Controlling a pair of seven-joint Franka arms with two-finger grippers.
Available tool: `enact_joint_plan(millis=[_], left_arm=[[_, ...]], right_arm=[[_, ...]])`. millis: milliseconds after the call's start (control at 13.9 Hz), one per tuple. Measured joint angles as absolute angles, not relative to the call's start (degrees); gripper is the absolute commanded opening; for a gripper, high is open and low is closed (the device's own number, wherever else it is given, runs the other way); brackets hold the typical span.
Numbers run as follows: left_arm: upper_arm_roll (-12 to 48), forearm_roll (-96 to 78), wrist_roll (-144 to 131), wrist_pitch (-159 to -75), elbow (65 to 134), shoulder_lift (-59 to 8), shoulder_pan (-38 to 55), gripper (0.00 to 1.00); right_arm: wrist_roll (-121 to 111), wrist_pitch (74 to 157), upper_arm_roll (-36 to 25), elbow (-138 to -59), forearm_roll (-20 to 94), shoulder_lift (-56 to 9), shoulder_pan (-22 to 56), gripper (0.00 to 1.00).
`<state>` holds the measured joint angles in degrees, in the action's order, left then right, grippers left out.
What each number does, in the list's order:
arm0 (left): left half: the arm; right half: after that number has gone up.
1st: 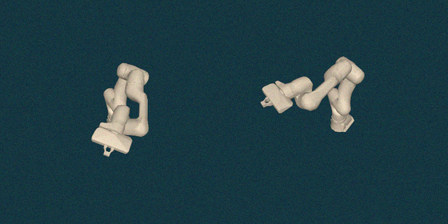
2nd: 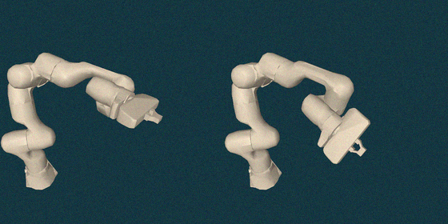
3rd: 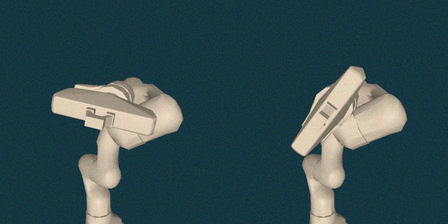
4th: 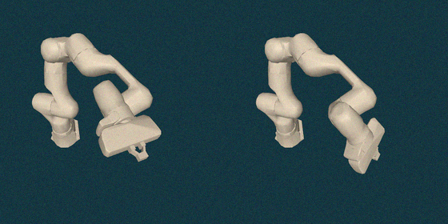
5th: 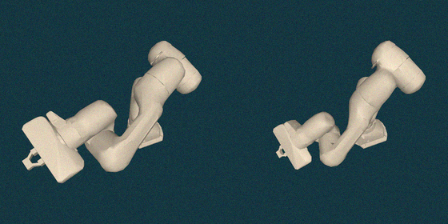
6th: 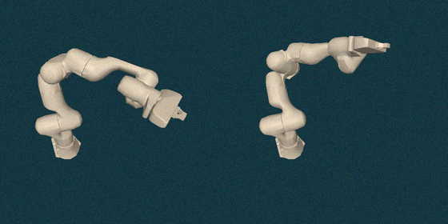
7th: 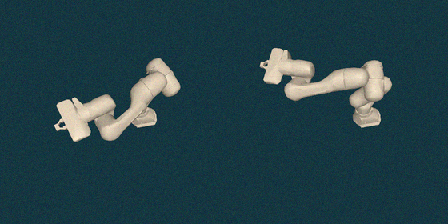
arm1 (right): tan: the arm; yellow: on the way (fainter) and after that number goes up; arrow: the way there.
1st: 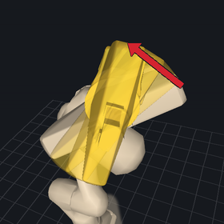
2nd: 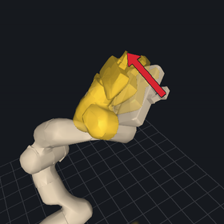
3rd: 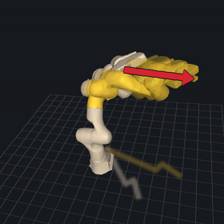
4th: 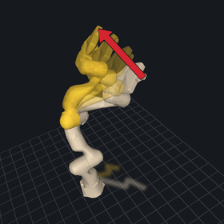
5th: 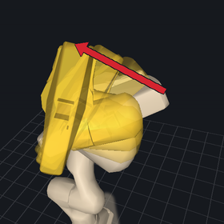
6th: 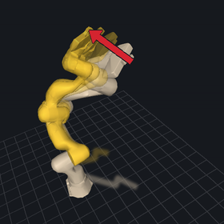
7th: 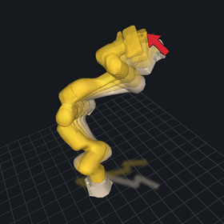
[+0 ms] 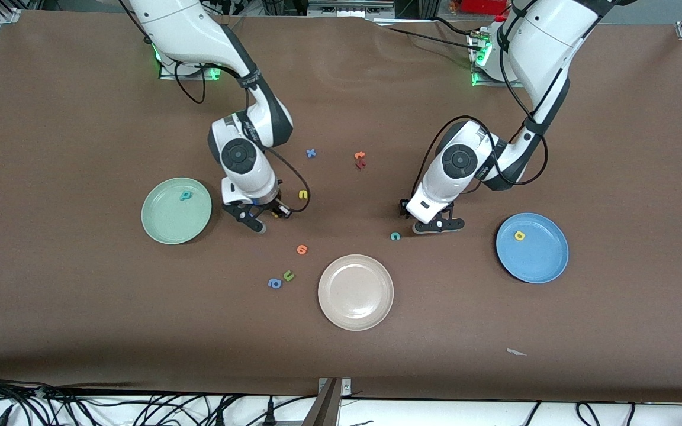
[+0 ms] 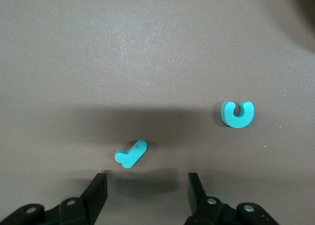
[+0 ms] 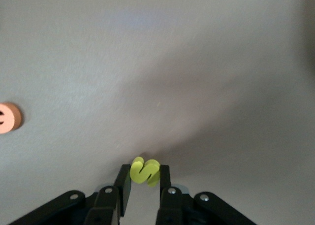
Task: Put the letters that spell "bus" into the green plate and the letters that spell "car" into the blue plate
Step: 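Place the yellow s into the green plate with the right gripper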
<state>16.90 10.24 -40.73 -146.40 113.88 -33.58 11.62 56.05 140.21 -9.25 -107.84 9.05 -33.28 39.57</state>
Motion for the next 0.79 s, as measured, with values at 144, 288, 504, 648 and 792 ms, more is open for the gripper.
enact_joint_plan(millis=[144, 288, 504, 648, 792], left_arm=[[16.6, 11.4, -41.2, -146.4, 114.0, -33.6, 11.6, 0.67], [16.4, 11.4, -41.2, -146.4, 114.0, -33.6, 11.6, 0.63], [16.3, 11.4, -41.3, -146.4, 114.1, -33.7, 11.6, 0.48], [16.3, 11.4, -41.3, -146.4, 114.1, -33.7, 11.6, 0.46], [16.2, 11.4, -41.3, -146.4, 114.1, -33.8, 11.6, 0.42]], right_arm=[[49.3, 134.1, -12.3, -107.7, 9.0, -30.8, 39.5, 0.13], [39.4, 128.7, -16.6, -107.8, 9.1, -28.6, 39.5, 0.15], [22.1, 123.9, -24.1, -109.3, 9.3, -26.4, 39.1, 0.16], [14.7, 123.4, -26.9, -111.3, 10.6, -26.1, 38.7, 0.47], [12.3, 123.4, -27.3, -113.2, 12.6, -26.1, 37.8, 1.00]])
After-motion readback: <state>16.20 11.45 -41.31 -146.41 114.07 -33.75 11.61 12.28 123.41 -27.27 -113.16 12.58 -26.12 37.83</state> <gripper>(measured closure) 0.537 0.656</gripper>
